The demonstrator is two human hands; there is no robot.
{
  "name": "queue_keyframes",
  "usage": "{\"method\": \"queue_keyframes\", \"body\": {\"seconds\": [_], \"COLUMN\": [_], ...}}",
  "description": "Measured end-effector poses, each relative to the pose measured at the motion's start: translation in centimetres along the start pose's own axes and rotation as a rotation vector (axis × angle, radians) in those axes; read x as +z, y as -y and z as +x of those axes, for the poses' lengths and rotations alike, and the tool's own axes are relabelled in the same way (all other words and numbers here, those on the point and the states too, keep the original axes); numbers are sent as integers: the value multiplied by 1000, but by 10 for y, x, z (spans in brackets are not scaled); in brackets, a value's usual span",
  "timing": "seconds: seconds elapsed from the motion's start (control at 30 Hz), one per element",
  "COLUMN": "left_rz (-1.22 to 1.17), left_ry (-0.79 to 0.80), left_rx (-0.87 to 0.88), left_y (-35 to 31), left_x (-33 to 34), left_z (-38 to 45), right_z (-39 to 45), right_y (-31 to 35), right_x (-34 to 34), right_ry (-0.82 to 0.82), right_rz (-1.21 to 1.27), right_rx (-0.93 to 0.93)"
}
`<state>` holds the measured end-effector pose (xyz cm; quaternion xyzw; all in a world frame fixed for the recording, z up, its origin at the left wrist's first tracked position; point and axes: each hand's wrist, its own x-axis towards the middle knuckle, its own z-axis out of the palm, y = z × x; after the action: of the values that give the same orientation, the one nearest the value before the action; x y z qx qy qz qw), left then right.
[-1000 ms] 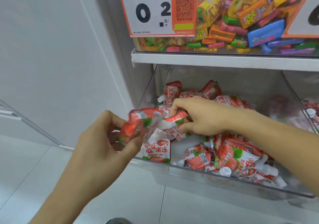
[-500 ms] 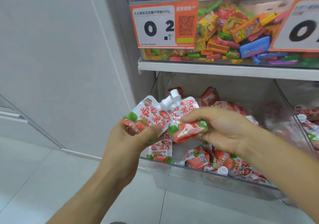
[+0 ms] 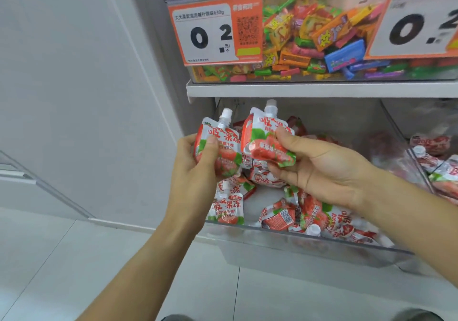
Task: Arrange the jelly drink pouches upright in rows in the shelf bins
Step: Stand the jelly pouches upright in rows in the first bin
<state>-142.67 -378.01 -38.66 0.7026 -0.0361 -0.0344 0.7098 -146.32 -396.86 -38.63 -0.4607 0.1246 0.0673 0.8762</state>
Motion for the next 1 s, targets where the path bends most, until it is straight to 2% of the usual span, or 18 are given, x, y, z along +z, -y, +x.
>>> {"method": "queue_keyframes", "body": {"seconds": [0.1, 0.2, 0.3, 0.37, 0.43, 0.5, 0.57, 0.63, 0.7, 0.8, 1.0], "left_rz": [-77, 68, 483, 734, 975, 1224, 1358, 1416, 1447, 1409, 1394], "left_ry": [128, 263, 279, 274, 299, 417, 520, 568, 578, 537, 484], "left_rx": [-89, -49, 246, 387, 374, 321, 211, 113, 89, 135, 310], "left_y": [6, 11, 8, 6, 12, 22, 31, 39, 40, 29, 21], "left_x": [7, 13, 5, -4, -9, -4, 5, 7, 5, -1, -28], "left_z": [-3, -8, -4, 7, 21, 26, 25, 25, 26, 19, -3], "right_z": [6, 11, 14, 17, 21, 24, 28, 32, 34, 40, 58], "right_y": [-7, -10, -3, 6, 13, 15, 14, 13, 12, 12, -7], "right_x": [0, 4, 5, -1, -6, -8, -8, -8, -6, -5, 17], "right_ry": [61, 90, 53, -37, -92, -90, -95, -100, -95, -137, -125], "right_rz": [-62, -118, -211, -288, -350, -377, -376, -381, -355, -392, -755], "right_rx": [17, 9, -40, -112, -162, -158, -113, -48, -8, -45, -218]}}
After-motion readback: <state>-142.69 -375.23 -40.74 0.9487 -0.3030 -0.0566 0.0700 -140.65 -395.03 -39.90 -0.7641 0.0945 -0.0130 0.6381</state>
